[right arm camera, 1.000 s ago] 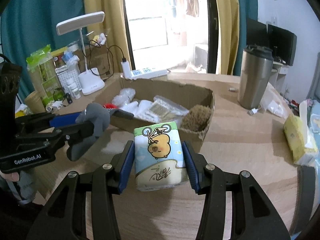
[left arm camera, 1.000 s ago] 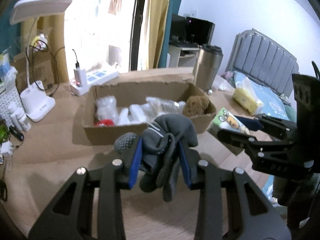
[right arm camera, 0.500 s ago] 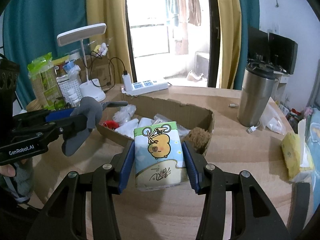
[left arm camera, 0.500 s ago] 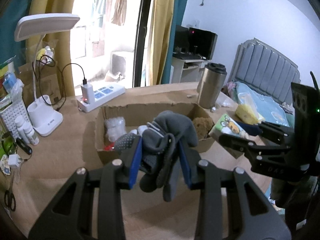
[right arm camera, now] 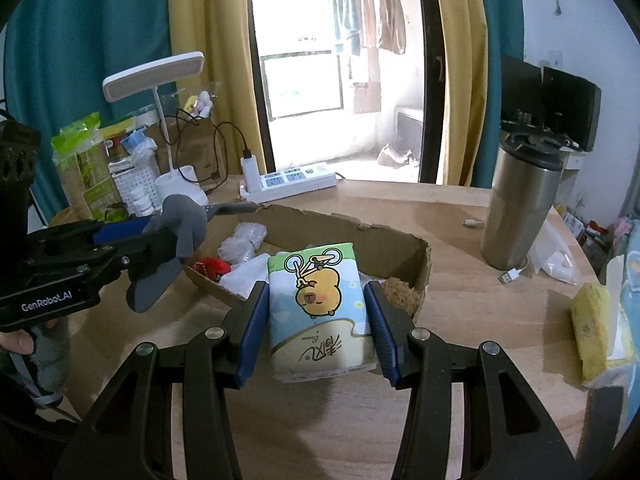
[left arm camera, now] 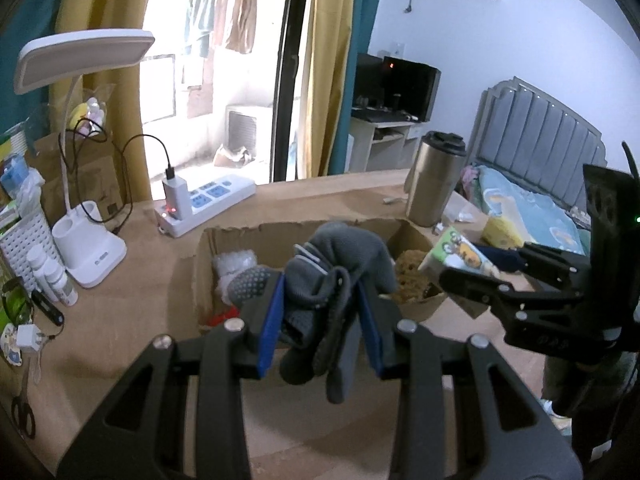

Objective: Organize soft objects
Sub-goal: 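Carry the gloves with the left tool while the right tool carries the tissue pack into the box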

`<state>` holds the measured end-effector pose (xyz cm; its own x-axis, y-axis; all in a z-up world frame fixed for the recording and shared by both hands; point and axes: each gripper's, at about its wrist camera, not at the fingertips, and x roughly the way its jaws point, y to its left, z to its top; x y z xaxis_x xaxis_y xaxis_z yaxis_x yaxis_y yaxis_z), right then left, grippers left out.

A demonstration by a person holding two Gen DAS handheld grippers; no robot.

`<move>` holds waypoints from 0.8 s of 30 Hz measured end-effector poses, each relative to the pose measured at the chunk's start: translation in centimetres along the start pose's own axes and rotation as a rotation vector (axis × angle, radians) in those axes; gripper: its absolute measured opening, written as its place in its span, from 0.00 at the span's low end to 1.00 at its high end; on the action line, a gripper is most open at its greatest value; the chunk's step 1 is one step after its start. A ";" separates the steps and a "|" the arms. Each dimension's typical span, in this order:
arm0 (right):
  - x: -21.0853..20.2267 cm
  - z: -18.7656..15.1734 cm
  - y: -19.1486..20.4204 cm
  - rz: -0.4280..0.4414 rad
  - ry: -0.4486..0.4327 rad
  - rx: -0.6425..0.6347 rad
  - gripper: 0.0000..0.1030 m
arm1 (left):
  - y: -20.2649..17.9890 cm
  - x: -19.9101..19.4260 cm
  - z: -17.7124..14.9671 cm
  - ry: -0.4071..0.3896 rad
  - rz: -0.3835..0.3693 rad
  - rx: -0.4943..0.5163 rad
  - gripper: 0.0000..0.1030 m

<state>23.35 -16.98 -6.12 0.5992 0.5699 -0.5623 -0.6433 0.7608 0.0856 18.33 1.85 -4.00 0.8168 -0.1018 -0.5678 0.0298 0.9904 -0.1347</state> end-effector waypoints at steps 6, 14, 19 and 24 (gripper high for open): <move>1.4 0.5 -0.6 0.007 0.009 0.009 0.49 | 0.2 1.9 0.6 0.020 -0.002 -0.002 0.36; 3.3 1.1 -1.9 0.003 0.018 0.006 0.49 | 0.2 4.6 1.4 0.037 -0.012 -0.004 0.37; 4.6 1.5 -2.7 0.014 0.024 0.016 0.49 | 0.3 6.3 1.6 0.052 -0.009 0.004 0.37; 6.3 1.8 -3.4 0.016 0.040 0.016 0.49 | 0.5 8.2 1.6 0.080 0.001 0.002 0.37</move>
<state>30.15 -15.43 -8.45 0.5690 0.5698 -0.5929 -0.6448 0.7567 0.1084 25.94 1.66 -7.44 0.7683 -0.1078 -0.6310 0.0300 0.9907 -0.1327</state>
